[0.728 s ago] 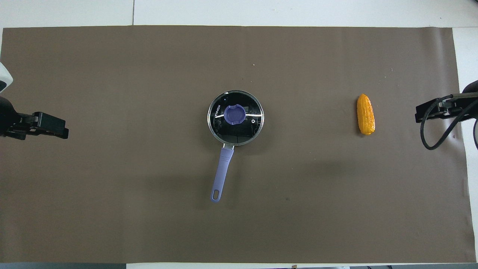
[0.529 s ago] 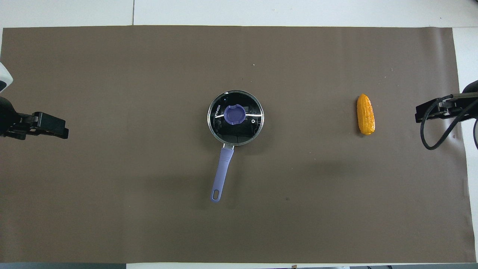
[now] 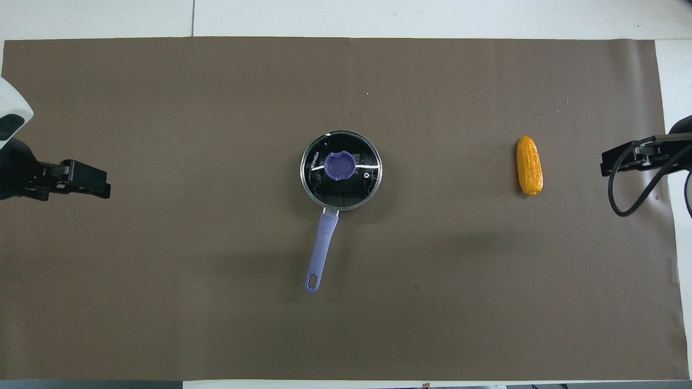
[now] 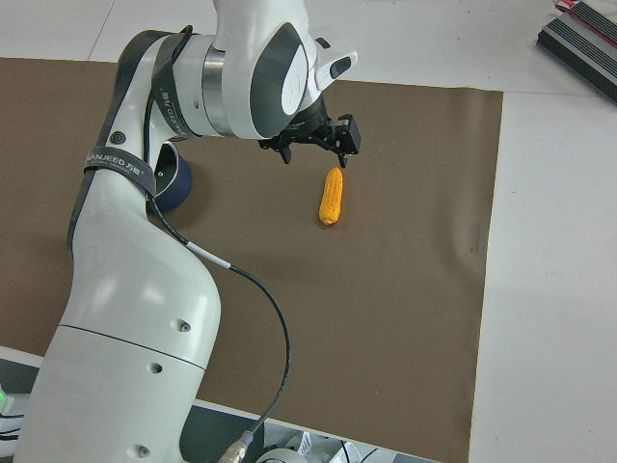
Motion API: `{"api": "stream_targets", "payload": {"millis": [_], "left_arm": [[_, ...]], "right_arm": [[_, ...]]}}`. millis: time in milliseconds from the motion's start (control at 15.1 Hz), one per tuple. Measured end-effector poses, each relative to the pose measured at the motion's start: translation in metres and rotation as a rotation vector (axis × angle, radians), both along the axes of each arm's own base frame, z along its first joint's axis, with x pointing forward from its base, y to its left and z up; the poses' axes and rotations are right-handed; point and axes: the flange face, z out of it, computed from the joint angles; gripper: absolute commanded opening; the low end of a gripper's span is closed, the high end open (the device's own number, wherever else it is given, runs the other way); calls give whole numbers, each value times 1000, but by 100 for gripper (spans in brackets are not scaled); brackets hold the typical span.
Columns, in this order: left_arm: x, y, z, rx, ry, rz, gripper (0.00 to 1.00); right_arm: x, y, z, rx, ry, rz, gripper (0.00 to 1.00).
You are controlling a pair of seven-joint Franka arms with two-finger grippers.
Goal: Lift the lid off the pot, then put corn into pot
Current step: 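Reach the left gripper to the pot lid while the right gripper reaches the corn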
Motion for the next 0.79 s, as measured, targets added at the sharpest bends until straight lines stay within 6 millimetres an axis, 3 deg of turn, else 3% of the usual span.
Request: {"api": "stream_targets", "payload": {"millis": [199, 331, 397, 463, 662, 794], "left_arm": [[-1, -71, -6, -25, -27, 15, 100], [3, -131, -25, -30, -16, 26, 100], [9, -162, -39, -30, -9, 33, 100], [18, -193, -54, -30, -5, 42, 100], [39, -272, -105, -40, -8, 47, 100], [42, -305, -131, -50, -20, 56, 100]], "right_arm": [[7, 12, -18, 1, -34, 21, 100], [13, 28, -50, 1, -52, 40, 100], [18, 35, -72, 2, -72, 55, 92], [22, 44, -98, 4, -87, 73, 61], [31, 60, -168, 7, -80, 99, 73], [33, 55, -195, 7, -88, 94, 73]]}}
